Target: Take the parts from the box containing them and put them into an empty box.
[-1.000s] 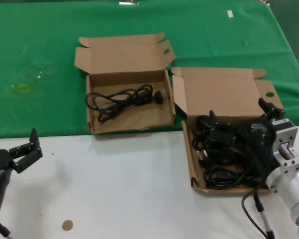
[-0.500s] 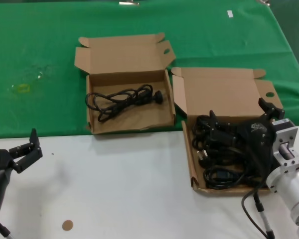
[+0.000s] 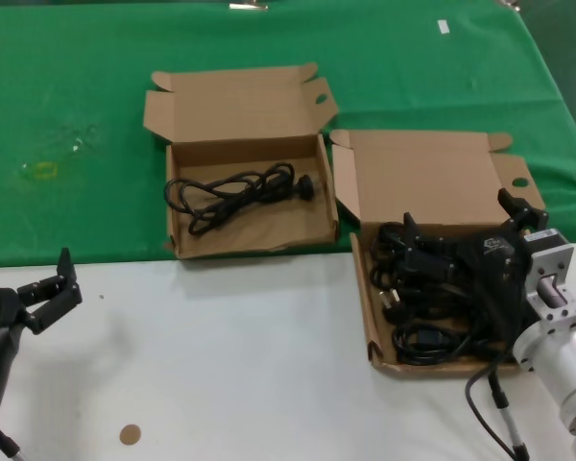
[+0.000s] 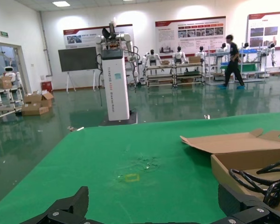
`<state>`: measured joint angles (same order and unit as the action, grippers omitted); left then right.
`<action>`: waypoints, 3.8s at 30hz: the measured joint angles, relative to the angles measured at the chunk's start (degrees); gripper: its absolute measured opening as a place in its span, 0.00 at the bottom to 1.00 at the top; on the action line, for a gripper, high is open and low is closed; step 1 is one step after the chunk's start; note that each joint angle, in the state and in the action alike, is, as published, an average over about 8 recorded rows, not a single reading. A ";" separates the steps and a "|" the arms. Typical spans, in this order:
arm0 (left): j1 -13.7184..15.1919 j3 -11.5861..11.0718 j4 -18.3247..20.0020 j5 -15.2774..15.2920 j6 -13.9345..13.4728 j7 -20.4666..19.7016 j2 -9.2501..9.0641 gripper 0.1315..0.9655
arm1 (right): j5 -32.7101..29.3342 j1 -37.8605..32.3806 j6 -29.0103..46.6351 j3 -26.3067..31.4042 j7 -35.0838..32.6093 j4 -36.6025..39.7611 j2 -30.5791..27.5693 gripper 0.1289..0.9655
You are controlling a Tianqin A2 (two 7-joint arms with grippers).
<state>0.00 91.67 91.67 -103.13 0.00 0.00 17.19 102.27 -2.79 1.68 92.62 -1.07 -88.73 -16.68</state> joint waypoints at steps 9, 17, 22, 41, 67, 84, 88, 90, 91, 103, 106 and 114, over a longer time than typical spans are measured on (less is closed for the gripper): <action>0.00 0.00 0.00 0.00 0.00 0.00 0.00 1.00 | 0.00 0.00 0.00 0.00 0.00 0.00 0.00 1.00; 0.00 0.00 0.00 0.00 0.00 0.00 0.00 1.00 | 0.00 0.00 0.00 0.00 0.00 0.00 0.00 1.00; 0.00 0.00 0.00 0.00 0.00 0.00 0.00 1.00 | 0.00 0.00 0.00 0.00 0.00 0.00 0.00 1.00; 0.00 0.00 0.00 0.00 0.00 0.00 0.00 1.00 | 0.00 0.00 0.00 0.00 0.00 0.00 0.00 1.00; 0.00 0.00 0.00 0.00 0.00 0.00 0.00 1.00 | 0.00 0.00 0.00 0.00 0.00 0.00 0.00 1.00; 0.00 0.00 0.00 0.00 0.00 0.00 0.00 1.00 | 0.00 0.00 0.00 0.00 0.00 0.00 0.00 1.00; 0.00 0.00 0.00 0.00 0.00 0.00 0.00 1.00 | 0.00 0.00 0.00 0.00 0.00 0.00 0.00 1.00; 0.00 0.00 0.00 0.00 0.00 0.00 0.00 1.00 | 0.00 0.00 0.00 0.00 0.00 0.00 0.00 1.00; 0.00 0.00 0.00 0.00 0.00 0.00 0.00 1.00 | 0.00 0.00 0.00 0.00 0.00 0.00 0.00 1.00; 0.00 0.00 0.00 0.00 0.00 0.00 0.00 1.00 | 0.00 0.00 0.00 0.00 0.00 0.00 0.00 1.00; 0.00 0.00 0.00 0.00 0.00 0.00 0.00 1.00 | 0.00 0.00 0.00 0.00 0.00 0.00 0.00 1.00; 0.00 0.00 0.00 0.00 0.00 0.00 0.00 1.00 | 0.00 0.00 0.00 0.00 0.00 0.00 0.00 1.00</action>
<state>0.00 91.67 91.67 -103.13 0.00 0.00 17.19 102.27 -2.79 1.68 92.62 -1.07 -88.73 -16.68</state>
